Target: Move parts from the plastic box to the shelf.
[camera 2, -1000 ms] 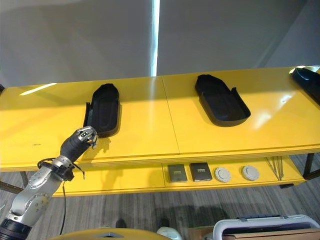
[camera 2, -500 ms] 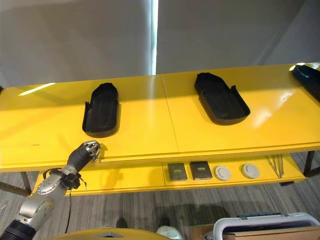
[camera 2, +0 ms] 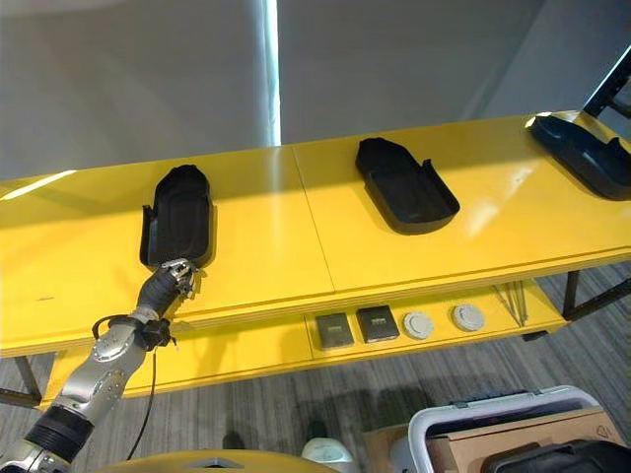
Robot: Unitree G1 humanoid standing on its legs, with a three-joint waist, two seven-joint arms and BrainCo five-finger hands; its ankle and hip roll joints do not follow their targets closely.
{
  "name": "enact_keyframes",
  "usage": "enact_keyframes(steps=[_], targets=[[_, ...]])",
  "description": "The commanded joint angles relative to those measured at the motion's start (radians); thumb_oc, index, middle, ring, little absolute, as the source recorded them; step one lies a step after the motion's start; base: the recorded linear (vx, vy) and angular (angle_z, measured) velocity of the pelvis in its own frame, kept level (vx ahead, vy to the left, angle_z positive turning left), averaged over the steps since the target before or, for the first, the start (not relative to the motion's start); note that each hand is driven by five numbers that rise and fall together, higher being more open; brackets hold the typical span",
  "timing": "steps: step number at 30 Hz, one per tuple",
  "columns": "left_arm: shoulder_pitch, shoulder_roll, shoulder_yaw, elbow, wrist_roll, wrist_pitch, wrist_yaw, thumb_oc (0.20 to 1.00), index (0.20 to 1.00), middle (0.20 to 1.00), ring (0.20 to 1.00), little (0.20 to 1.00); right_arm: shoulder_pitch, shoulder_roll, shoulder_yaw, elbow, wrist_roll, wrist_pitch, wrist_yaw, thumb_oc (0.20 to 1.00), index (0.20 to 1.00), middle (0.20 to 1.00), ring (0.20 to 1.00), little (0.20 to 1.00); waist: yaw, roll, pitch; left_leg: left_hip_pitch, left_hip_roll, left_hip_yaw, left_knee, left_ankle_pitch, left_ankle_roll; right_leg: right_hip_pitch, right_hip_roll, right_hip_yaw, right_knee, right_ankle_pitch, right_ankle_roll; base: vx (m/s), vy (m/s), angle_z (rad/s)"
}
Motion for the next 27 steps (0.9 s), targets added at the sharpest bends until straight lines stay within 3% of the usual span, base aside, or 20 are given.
enact_keyframes(steps=[1,13,20,21,22,23,27], targets=[[-0.086,-0.013,-0.001,0.037,0.029,-0.061,0.030,0.200,0.200,0.200,0.200,0.200,-0.017,-0.010,0.022,0.014,-0.015,0.000,-0.003,1.000,1.000,1.000,1.000,1.000,-0.008,-0.011,0.003,-0.012,0.114,-0.044,0.033,-0.034,-0.057,-0.004,-0.065,0.007,0.002,-0.016,0.071,0.01,-0.001,-0.04],[-0.140,-0.050,0.015,0.213,0.046,-0.079,0.087,0.200,0.200,0.200,0.200,0.200,-0.016,-0.017,0.023,0.011,-0.044,0.004,0.009,1.000,1.000,1.000,1.000,1.000,-0.029,-0.014,0.002,-0.002,0.121,-0.029,0.035,-0.036,-0.059,0.004,-0.064,0.016,0.002,-0.023,0.068,0.00,0.000,-0.01],[-0.141,-0.047,0.025,0.205,0.064,-0.095,0.071,0.200,0.200,0.200,0.200,0.200,-0.020,-0.012,0.017,0.030,-0.053,-0.005,0.008,1.000,1.000,1.000,1.000,1.000,-0.025,-0.014,0.001,0.002,0.121,-0.030,0.037,-0.037,-0.059,0.011,-0.065,0.014,0.002,-0.026,0.066,0.00,0.000,0.00],[-0.142,-0.039,0.025,0.188,0.068,-0.107,0.046,0.529,0.529,0.529,0.529,0.529,-0.022,-0.011,0.015,0.036,-0.054,-0.008,0.009,1.000,1.000,1.000,1.000,1.000,-0.022,-0.014,0.001,0.003,0.120,-0.031,0.037,-0.039,-0.058,0.013,-0.066,0.012,0.002,-0.027,0.066,0.00,0.000,0.00],[-0.142,-0.038,0.025,0.183,0.070,-0.112,0.039,0.630,0.630,0.630,0.630,0.630,-0.022,-0.011,0.015,0.037,-0.054,-0.009,0.008,1.000,1.000,1.000,1.000,1.000,-0.021,-0.014,0.001,0.003,0.120,-0.032,0.037,-0.039,-0.058,0.014,-0.066,0.011,0.002,-0.027,0.065,0.00,0.000,0.00],[-0.140,-0.031,0.026,0.159,0.074,-0.109,0.028,1.000,1.000,1.000,1.000,1.000,-0.024,-0.012,0.015,0.039,-0.052,-0.009,0.008,1.000,1.000,1.000,1.000,1.000,-0.018,-0.014,0.001,0.003,0.120,-0.034,0.038,-0.040,-0.058,0.015,-0.067,0.010,0.002,-0.028,0.065,0.00,0.000,0.00],[-0.124,0.004,0.026,0.027,0.082,-0.114,-0.046,1.000,1.000,1.000,1.000,1.000,-0.032,-0.011,0.012,0.046,-0.040,-0.008,0.003,1.000,1.000,1.000,1.000,1.000,-0.004,-0.010,0.004,0.001,0.117,-0.043,0.040,-0.042,-0.056,0.019,-0.070,0.001,0.002,-0.028,0.063,0.00,0.000,0.00]])
